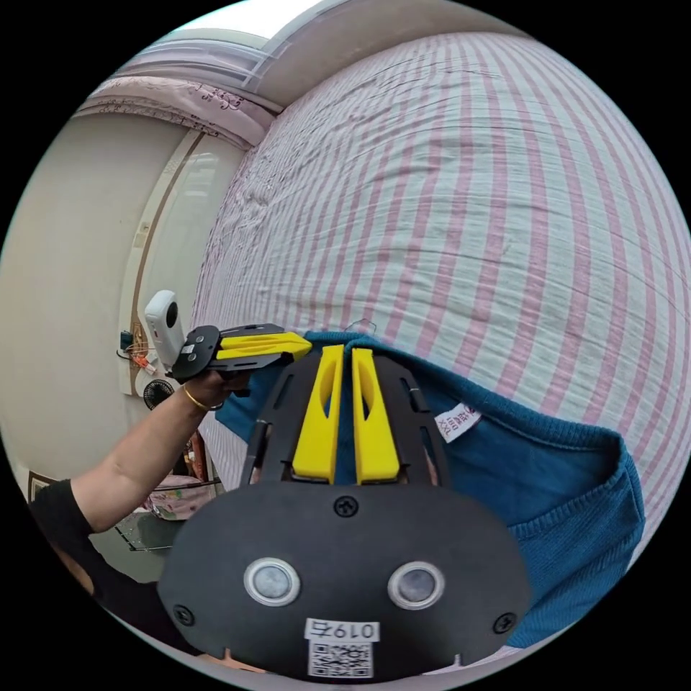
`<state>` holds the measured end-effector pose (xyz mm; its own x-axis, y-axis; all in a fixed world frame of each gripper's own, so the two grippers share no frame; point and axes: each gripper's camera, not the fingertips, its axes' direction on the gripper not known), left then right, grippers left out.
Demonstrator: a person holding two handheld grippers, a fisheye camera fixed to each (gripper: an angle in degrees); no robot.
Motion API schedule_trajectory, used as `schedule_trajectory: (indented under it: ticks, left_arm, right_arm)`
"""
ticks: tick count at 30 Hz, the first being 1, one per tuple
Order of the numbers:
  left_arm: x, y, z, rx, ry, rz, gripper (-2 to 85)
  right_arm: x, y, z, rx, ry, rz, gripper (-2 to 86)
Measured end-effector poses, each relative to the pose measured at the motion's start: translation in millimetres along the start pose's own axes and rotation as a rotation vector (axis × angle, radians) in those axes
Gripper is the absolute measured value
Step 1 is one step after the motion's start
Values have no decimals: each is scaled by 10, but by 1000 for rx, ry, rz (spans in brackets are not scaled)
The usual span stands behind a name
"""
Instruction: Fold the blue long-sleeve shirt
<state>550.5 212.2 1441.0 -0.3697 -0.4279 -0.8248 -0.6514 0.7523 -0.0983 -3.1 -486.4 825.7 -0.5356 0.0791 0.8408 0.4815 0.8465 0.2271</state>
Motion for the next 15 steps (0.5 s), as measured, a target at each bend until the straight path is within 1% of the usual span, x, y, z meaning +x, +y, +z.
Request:
schedule_trajectory:
  ticks: [3,6,9,15]
  left_arm:
    - [-23,1,6,9,2,-11,6]
    - [-57,6,10,27,0,-38,6]
    - [-134,2,30,37,23,-109,6]
    - [-256,27,-35,92,126,-209,7]
  right_arm:
    - [-118,-57,-36,15,98,-56,-5]
    - [-150,-96,-107,62,124,-76,-8]
    - [-115,-149,9,7,154,-76,-8]
    - [-74,-161,41,-29,119,-68,-8]
